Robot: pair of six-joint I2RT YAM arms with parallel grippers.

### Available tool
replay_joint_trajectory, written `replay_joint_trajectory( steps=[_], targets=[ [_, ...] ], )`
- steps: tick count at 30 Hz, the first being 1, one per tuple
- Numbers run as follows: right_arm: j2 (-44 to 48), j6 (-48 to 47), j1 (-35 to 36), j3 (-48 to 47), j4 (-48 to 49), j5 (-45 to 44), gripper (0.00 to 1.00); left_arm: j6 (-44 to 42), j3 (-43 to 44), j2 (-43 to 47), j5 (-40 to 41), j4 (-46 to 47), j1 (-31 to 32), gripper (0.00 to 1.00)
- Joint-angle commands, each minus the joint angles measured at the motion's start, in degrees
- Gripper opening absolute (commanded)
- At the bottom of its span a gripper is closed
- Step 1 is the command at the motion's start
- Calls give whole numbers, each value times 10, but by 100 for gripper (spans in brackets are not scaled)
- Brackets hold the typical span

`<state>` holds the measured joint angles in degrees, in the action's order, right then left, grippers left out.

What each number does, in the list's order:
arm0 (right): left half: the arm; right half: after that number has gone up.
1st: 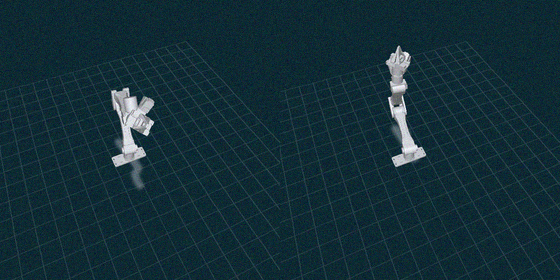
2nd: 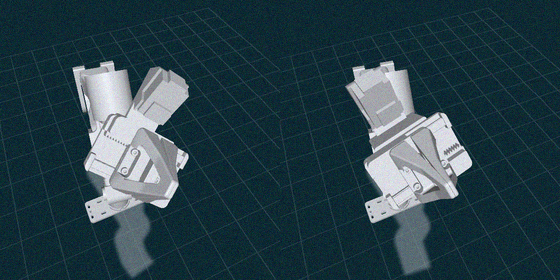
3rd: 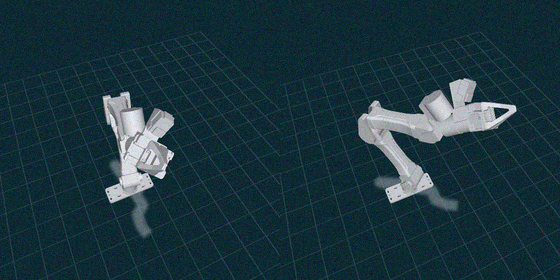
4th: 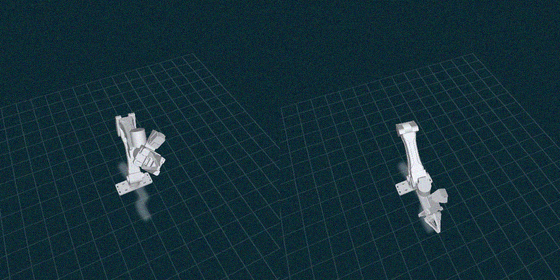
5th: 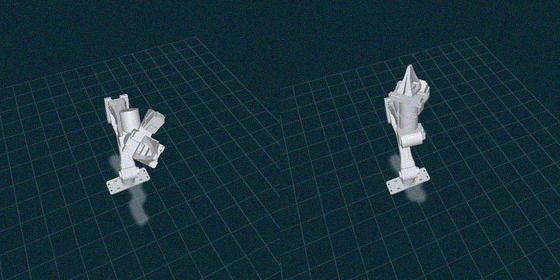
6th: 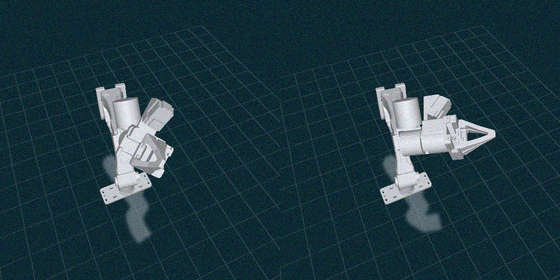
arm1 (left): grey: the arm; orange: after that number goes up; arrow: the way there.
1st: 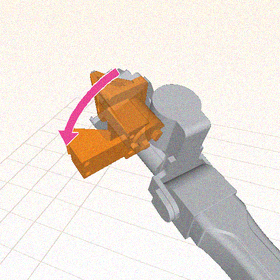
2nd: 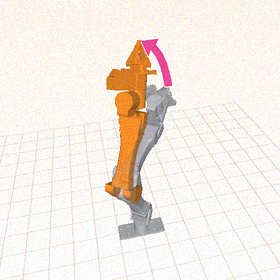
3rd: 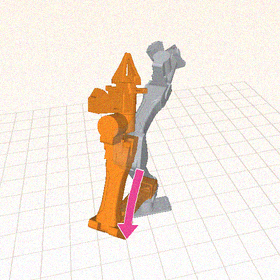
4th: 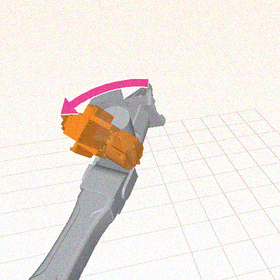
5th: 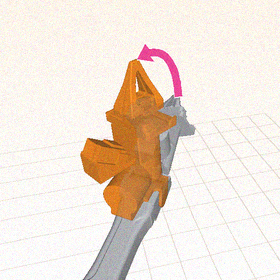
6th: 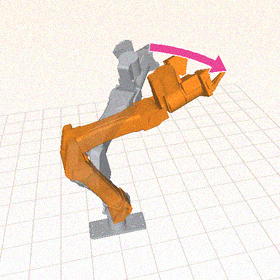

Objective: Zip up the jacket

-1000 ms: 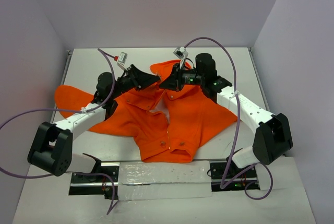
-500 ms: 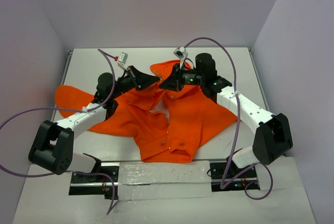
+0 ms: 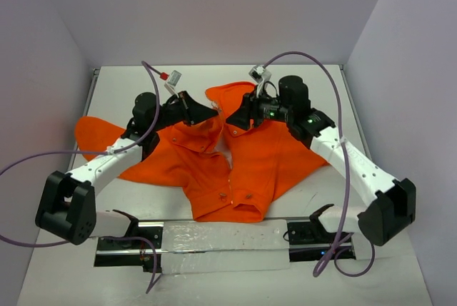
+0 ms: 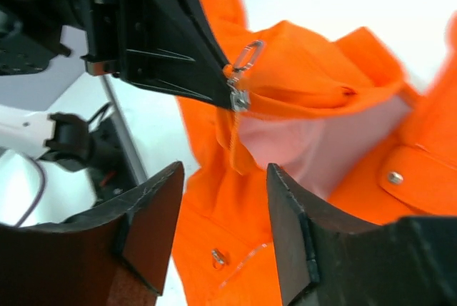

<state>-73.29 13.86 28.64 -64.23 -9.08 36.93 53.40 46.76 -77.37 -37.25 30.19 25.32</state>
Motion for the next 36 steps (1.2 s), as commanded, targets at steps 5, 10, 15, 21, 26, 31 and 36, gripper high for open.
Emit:
replay_joint_trajectory(
  steps=[5, 10, 15, 21, 26, 31, 36],
  targets=[
    [41, 7, 2, -45, -61, -112, 56, -202, 32, 64, -9, -99, 3, 0],
    [1, 79, 4, -62, -15, -42, 56, -303, 61, 67, 22, -202, 20, 0],
    [-49, 139, 10, -86, 11, -10, 56, -316, 49, 74, 14, -184, 23, 0],
    [-82, 126, 29, -112, 3, -10, 54, -321, 48, 80, 11, -180, 30, 0],
    [-108, 124, 34, -134, -10, -10, 49, -323, 51, 80, 14, -185, 39, 0],
    [-115, 127, 40, -143, -5, -9, 41, -323, 56, 81, 20, -192, 45, 0],
    [-118, 120, 47, -152, -15, -11, 30, -325, 57, 88, 25, -194, 44, 0]
  ],
)
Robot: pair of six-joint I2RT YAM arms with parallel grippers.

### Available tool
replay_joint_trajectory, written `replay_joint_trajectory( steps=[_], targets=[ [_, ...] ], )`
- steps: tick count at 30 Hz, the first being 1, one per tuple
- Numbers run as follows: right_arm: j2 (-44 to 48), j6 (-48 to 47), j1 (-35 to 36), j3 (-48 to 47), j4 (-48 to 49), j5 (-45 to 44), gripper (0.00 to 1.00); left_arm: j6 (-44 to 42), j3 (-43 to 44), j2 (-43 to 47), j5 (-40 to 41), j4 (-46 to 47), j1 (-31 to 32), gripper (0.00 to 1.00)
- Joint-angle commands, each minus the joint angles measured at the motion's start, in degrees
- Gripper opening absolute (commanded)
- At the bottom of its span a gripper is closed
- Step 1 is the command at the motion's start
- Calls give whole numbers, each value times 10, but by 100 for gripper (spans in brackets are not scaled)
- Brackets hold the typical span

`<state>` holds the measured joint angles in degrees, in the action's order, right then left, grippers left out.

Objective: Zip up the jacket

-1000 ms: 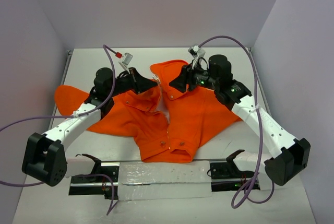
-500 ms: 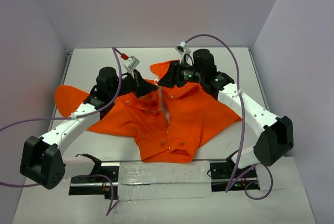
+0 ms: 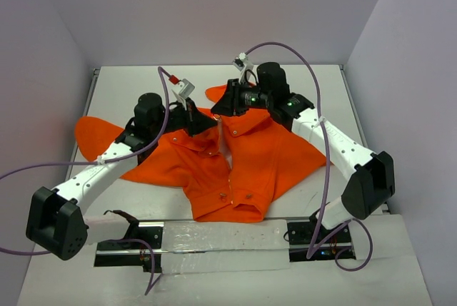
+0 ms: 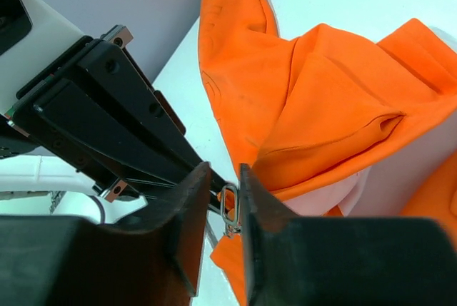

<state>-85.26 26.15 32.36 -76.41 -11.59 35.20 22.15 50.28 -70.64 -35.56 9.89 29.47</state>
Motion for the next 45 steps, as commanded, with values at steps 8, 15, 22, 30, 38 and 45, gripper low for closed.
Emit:
replay_joint_trajectory(
  steps=[8, 15, 22, 30, 38, 45],
  targets=[
    [49, -48, 26, 0, -20, 15, 16, -23, 25, 23, 25, -2, 3, 0],
    [135, -102, 32, 59, -69, 11, 15, -34, 24, 31, 37, -6, 2, 0],
    [165, -118, 33, 52, -105, -65, 28, -45, 23, 32, 36, -3, 1, 0],
    [93, -75, 49, -17, -132, -172, 52, -56, 49, 28, 27, -54, 1, 0],
    [41, -100, 116, -87, -179, -311, 55, -43, 42, 35, 23, -44, 2, 0],
    [7, -92, 124, -120, -192, -354, 55, -45, 40, 37, 21, -46, 2, 0]
  ],
)
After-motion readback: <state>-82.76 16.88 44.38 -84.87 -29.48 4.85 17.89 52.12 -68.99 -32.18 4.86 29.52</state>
